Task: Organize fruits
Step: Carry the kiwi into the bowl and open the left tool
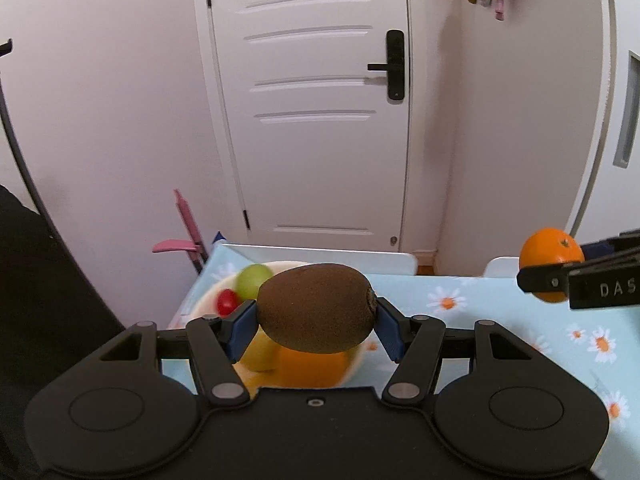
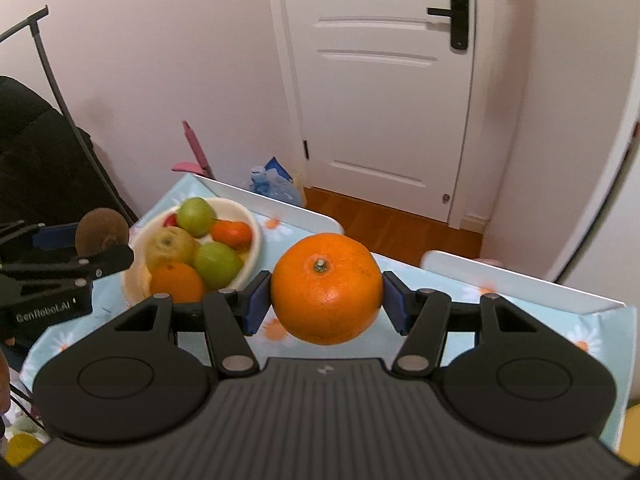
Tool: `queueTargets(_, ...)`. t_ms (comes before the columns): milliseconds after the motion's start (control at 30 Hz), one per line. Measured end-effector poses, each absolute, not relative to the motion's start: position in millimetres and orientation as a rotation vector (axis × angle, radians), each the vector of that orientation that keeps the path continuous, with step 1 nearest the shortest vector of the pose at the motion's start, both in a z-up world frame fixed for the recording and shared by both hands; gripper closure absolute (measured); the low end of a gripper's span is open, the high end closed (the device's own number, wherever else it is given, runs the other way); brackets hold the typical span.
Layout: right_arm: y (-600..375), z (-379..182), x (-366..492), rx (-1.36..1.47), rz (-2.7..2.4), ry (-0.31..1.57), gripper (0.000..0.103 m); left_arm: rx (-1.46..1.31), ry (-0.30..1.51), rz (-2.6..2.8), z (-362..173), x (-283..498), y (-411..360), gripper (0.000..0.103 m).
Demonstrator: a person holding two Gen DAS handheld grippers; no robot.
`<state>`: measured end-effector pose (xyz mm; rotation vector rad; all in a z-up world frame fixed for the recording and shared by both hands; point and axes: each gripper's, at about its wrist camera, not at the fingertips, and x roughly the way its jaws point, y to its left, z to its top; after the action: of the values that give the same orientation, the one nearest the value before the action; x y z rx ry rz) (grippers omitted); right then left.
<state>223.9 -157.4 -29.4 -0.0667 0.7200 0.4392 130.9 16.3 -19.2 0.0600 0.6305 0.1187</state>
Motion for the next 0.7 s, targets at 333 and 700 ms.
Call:
queueTargets(333,-84.0,-33.1,230.5,-0.068,0.438,0.728,0.03,0.104,0.662,0.106,-33.6,135.0,88.2,0.037)
queueTargets(700,-29.8,-56.1,251.4,-0.059,0.399,0.76,0.03,0.168,0.731,0.02,-77.9,154.0,136.5,0.037)
